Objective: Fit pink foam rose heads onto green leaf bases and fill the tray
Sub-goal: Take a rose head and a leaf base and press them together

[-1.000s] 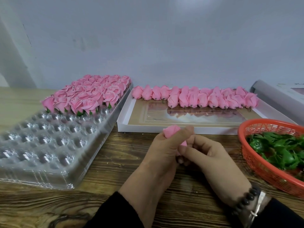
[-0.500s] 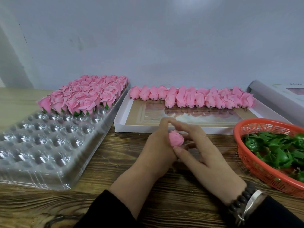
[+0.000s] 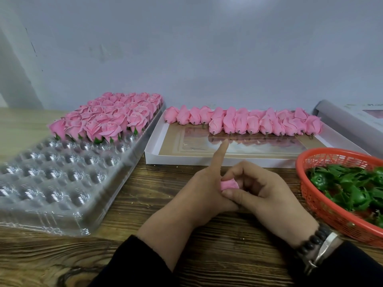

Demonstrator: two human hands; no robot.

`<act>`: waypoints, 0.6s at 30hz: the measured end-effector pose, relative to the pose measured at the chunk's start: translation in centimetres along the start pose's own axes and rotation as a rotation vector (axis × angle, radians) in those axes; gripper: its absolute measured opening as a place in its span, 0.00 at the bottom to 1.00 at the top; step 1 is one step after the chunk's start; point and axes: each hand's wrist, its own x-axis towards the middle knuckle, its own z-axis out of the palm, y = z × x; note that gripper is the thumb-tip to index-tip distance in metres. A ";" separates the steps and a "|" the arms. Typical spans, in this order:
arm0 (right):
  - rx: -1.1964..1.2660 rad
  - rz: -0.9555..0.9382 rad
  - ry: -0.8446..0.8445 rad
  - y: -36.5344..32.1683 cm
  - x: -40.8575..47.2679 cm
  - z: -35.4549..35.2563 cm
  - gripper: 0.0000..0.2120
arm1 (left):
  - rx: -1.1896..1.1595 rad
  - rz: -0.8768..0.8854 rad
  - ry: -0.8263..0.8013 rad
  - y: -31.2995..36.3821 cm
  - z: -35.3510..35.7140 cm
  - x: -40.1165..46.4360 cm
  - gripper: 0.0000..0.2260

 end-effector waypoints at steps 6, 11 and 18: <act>0.203 0.097 0.016 -0.2 0.0 -0.1 0.06 | -0.102 -0.025 -0.043 -0.2 0.3 0.0 0.51; 0.199 0.117 0.060 0.1 0.0 -0.2 0.07 | -0.117 -0.070 -0.078 0.3 -0.2 0.0 0.50; 0.295 0.210 0.287 1.6 0.5 -1.0 0.07 | 0.136 -0.036 0.238 2.5 -1.4 0.2 0.23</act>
